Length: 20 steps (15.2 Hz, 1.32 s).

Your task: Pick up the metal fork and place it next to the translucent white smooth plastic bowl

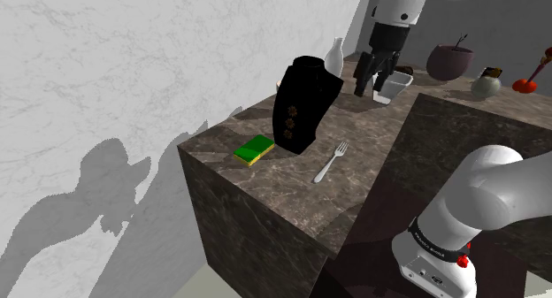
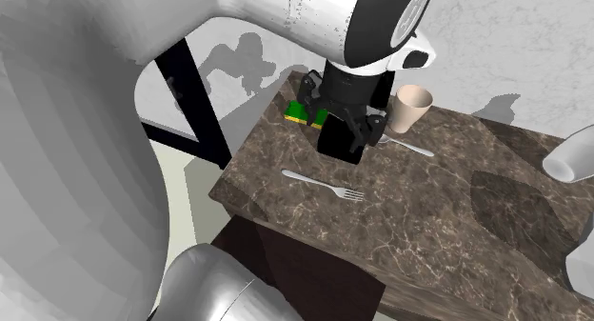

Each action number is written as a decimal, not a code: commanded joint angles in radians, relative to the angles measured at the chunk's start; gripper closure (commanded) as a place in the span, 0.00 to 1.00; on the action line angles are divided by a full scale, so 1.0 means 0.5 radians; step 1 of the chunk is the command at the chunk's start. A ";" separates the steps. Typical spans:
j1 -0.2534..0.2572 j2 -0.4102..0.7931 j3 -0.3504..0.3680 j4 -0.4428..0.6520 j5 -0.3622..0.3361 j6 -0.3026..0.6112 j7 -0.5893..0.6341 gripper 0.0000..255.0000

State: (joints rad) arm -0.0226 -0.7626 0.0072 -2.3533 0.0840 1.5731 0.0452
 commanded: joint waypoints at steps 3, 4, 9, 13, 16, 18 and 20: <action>-0.088 -0.015 0.080 -0.144 0.034 0.157 0.265 0.00; -0.132 -0.018 0.122 -0.212 0.051 0.236 0.397 0.00; -0.348 0.020 0.345 -0.509 0.140 0.631 1.059 0.00; -0.521 0.116 0.538 -0.697 0.205 0.950 1.599 0.00; -0.661 0.228 0.695 -0.809 0.247 1.191 2.011 0.00; -0.763 0.322 0.807 -0.871 0.268 1.354 2.293 0.00; -0.771 0.348 0.819 -0.888 0.271 1.396 2.304 0.00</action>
State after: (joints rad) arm -0.3990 -0.5996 0.4082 -2.7887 0.2181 2.2497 1.1760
